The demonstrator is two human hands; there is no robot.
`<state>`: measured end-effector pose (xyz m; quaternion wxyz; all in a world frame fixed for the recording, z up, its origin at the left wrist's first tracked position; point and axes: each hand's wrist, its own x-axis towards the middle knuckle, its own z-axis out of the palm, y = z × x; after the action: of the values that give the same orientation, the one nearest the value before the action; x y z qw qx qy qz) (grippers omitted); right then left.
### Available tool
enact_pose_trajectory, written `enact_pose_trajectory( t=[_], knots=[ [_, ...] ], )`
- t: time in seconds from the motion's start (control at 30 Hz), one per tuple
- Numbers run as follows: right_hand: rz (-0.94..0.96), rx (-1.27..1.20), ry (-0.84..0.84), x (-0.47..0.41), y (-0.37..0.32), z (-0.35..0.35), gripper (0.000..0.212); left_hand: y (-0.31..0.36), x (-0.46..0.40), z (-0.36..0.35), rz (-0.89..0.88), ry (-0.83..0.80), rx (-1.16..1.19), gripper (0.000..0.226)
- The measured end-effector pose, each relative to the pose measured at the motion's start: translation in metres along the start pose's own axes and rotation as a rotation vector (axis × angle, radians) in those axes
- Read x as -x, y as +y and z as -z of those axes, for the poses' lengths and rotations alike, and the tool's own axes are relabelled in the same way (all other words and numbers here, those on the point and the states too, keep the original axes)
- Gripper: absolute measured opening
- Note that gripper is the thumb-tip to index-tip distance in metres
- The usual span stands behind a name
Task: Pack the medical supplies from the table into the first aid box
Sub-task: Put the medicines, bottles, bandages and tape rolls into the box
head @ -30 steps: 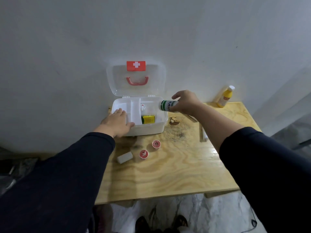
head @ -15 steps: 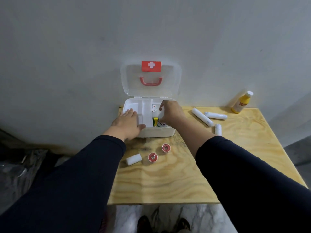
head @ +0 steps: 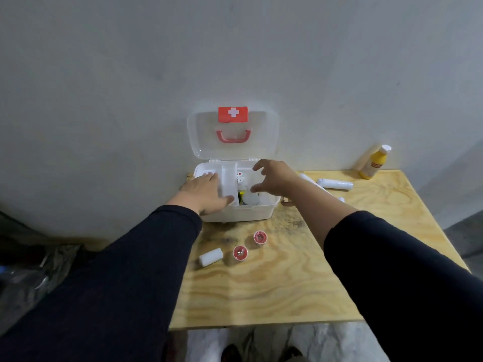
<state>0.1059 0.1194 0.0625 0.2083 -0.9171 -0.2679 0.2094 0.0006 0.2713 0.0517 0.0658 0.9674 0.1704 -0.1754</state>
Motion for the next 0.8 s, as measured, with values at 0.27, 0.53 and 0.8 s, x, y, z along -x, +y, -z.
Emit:
enact_pose_trajectory(
  t=[0.27,0.53,0.8],
  knots=[
    [-0.157,0.078,0.156,0.016,0.064,0.066,0.045,0.095,-0.032,0.05,-0.232,0.039,0.01,0.055],
    [-0.341,0.141,0.228,0.024,0.176,0.129,0.043,0.211,-0.076,0.047,-0.328,-0.072,0.002,0.054],
    [-0.433,-0.061,0.376,-0.006,0.261,0.144,0.051,0.274,-0.115,0.04,-0.284,-0.099,0.015,0.053]
  ],
)
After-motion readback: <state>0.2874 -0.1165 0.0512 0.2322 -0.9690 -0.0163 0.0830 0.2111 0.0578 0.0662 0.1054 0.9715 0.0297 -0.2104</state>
